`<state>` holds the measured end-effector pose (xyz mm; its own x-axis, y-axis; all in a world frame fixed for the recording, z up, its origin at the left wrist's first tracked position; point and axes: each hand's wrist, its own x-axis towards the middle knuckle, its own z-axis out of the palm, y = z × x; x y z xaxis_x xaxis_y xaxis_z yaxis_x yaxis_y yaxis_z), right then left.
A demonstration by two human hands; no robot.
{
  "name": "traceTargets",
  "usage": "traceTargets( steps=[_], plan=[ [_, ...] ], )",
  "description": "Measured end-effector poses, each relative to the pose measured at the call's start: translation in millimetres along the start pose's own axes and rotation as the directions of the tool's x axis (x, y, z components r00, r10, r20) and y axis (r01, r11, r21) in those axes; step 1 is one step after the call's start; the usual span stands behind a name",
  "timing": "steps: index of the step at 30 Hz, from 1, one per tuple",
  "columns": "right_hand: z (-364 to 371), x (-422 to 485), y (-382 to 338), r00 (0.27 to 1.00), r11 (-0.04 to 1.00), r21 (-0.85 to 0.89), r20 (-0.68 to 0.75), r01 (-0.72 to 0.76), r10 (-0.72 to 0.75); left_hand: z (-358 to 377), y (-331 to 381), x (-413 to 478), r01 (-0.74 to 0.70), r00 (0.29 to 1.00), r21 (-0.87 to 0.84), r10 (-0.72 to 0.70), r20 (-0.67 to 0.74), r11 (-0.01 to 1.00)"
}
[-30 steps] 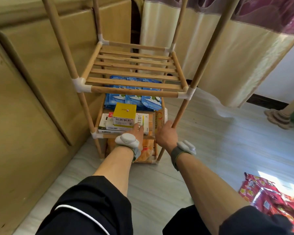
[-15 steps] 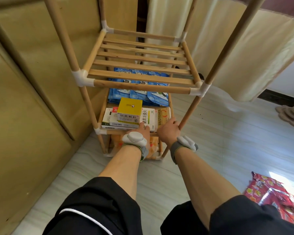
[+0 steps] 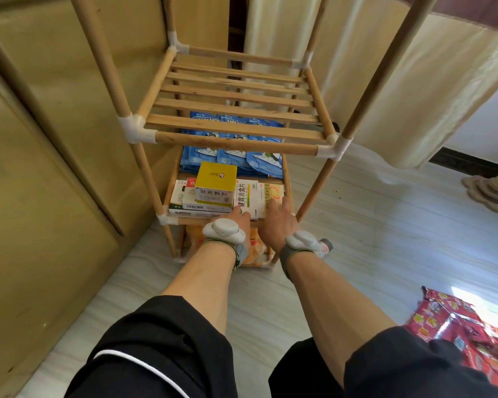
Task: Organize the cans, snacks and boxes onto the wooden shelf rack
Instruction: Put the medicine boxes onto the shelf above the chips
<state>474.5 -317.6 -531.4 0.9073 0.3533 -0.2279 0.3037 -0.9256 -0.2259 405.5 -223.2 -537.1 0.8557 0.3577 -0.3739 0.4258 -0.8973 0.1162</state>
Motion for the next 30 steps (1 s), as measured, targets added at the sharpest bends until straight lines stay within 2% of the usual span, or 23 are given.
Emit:
traceTargets(
  steps=[3,8,17,22,25,27,30],
  plan=[
    [-1,-1,2,0.995,0.996,-0.03,0.06,0.087,-0.085,-4,3,-3,-0.002,1.0,0.016,0.002,-0.015,1.0],
    [-5,-6,0,0.996,0.985,-0.159,0.066,0.072,-0.062,-2,3,-3,0.005,0.999,-0.01,-0.006,-0.043,1.0],
    [-19,-14,10,0.993,0.987,-0.107,0.025,0.121,-0.119,-5,4,-7,0.004,0.998,0.014,-0.003,-0.066,1.0],
    [-37,-30,16,0.989,0.979,-0.14,0.009,0.147,-0.147,-18,6,-22,-0.007,0.997,0.021,0.008,-0.075,1.0],
    [-50,-41,27,0.976,0.965,-0.149,0.06,0.216,-0.209,-30,14,-34,-0.03,0.999,0.092,0.033,-0.035,0.995],
    [-59,-49,34,0.954,0.951,-0.146,0.168,0.272,-0.247,-42,21,-44,-0.06,0.998,0.146,0.058,0.021,0.987],
    [-83,-73,56,0.939,0.949,-0.104,0.212,0.298,-0.271,-53,38,-66,-0.07,0.997,0.196,0.071,-0.002,0.978]
  ],
)
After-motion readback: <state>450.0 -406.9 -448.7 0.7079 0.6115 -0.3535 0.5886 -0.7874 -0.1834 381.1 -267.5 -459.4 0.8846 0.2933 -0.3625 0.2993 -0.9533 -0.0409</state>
